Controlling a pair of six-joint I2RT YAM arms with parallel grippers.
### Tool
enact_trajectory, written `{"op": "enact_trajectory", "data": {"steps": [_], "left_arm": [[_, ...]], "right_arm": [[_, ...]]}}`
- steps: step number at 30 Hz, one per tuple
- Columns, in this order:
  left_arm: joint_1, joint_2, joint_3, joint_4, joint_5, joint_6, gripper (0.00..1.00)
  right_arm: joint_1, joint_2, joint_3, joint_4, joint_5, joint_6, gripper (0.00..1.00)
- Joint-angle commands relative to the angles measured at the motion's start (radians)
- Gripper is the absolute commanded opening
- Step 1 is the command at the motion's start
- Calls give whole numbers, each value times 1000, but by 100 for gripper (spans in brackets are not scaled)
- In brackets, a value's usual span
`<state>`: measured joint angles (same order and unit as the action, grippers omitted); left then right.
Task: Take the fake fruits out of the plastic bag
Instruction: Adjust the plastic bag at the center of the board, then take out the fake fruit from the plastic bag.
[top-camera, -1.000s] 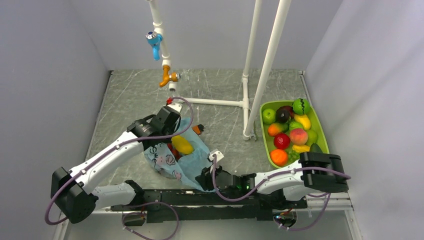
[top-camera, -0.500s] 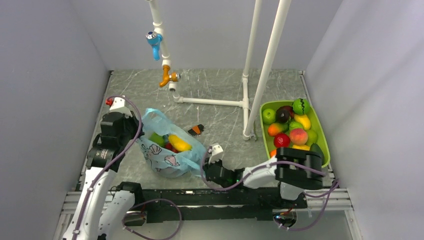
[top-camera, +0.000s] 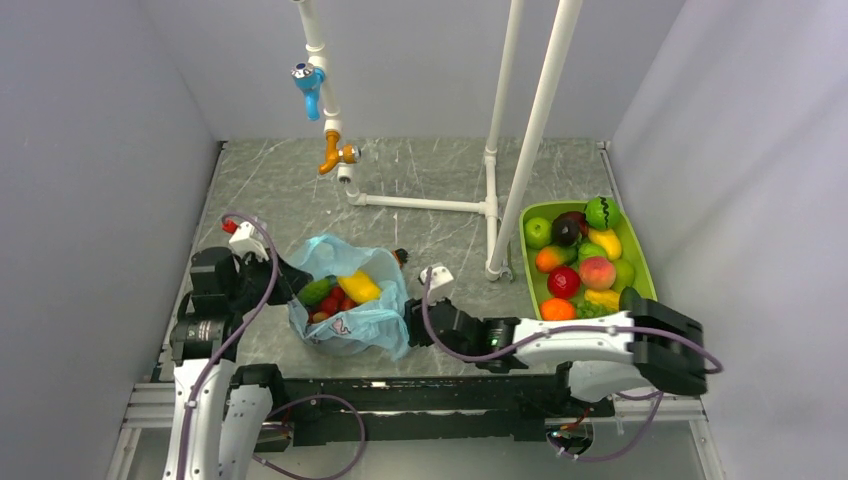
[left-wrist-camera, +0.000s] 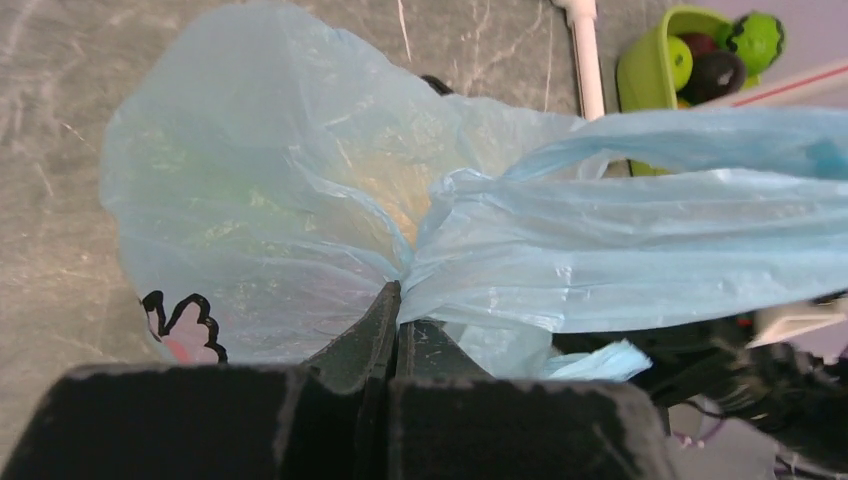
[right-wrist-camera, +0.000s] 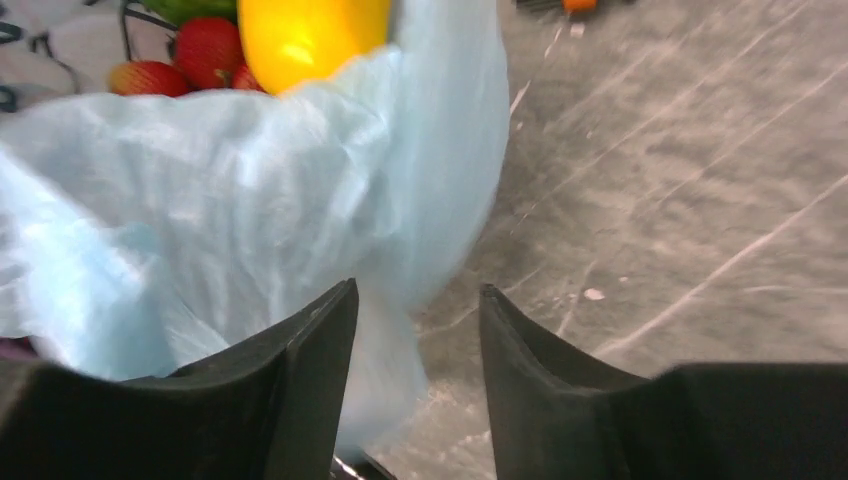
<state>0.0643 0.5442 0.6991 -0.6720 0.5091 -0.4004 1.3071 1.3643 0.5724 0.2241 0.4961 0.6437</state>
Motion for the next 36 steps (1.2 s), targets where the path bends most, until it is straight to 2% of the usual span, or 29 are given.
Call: {"op": "enact_trajectory", "data": {"steps": [1,3,7,13,16,20,22,23,28,36], "left_arm": [[6,33,75,-128,70,79,0],[5,59,131,-205,20,129,0],[6,56,113,-229,-24,165,0],[6,34,92,-207,3,144,0],[6,38,90,-205,-1,140,0],[6,42,87,-204,2,138,0],[6,45,82,-207,14,142,0],[5,47,81,-208,18,144,0],[6,60,80,-218,25,149,0],[5,63,80,-210,24,149,0]], "right_arm": [[2,-186,91,-322,31,-33,59],[-1,-234,130,-411,67,-57,70],[-7,-301,195,-556,129,-86,82],[-9,-378,304,-528,44,-212,81],[-9,-361,332,-395,-60,-269,80],[-9,-175,360,-203,-228,-335,69],[-9,-62,404,-174,-231,-358,60],[-9,-11,444,-169,-225,-372,59],[-10,209,603,-219,-171,-463,60],[-68,418,739,-328,-87,-498,66]]}}
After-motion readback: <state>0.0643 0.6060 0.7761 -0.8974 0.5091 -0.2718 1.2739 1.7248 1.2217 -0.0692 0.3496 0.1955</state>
